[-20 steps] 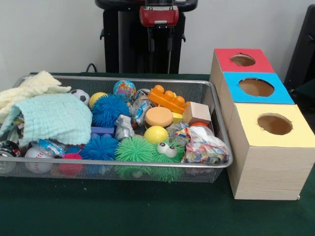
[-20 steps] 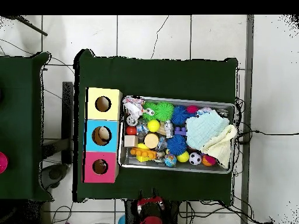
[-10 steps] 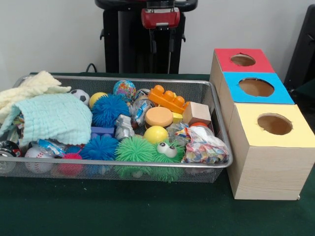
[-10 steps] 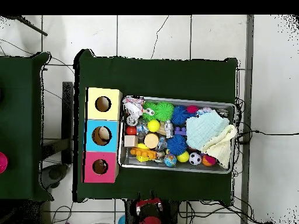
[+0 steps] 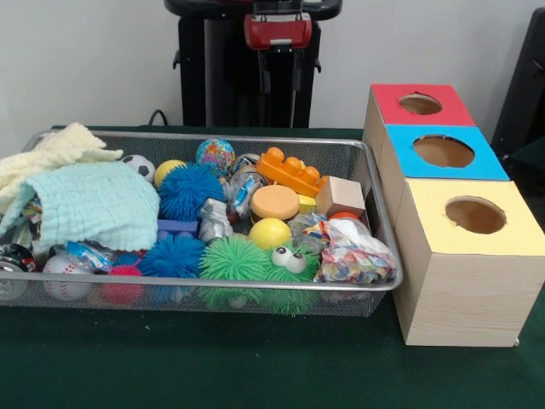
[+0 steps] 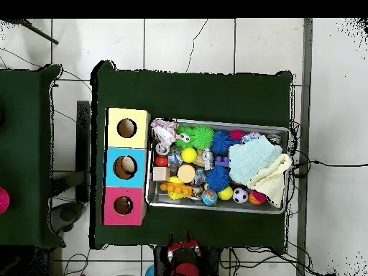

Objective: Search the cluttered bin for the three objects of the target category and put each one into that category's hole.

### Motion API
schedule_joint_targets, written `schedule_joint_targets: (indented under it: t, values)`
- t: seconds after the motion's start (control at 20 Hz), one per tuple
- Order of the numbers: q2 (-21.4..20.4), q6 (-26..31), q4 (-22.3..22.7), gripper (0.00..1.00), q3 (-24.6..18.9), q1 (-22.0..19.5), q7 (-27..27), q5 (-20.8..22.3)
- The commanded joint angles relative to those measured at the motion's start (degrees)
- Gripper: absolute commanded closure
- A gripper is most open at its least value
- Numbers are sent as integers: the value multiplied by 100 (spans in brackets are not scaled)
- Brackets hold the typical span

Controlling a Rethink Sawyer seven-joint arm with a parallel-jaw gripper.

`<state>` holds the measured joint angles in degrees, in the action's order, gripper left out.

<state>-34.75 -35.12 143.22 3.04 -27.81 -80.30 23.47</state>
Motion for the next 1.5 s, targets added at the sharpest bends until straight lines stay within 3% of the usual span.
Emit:
schedule_joint_targets:
  t: [0.05, 0.35, 0.7, 0.9, 1.15, 1.5]
  values:
    - [-336, 796, -923, 0, -802, -128, -1438, -598]
    - [-344, 884, -1032, 0, -813, -94, -1371, -647]
    - [597, -233, -1337, 0, -397, 93, -1328, -457]
    - [944, -547, -1448, 0, -265, 155, -1299, -441]
    - [1226, -393, -1691, 0, -167, 261, -1162, -573]
    - [1005, -131, -1855, 0, -266, 253, -1170, -637]
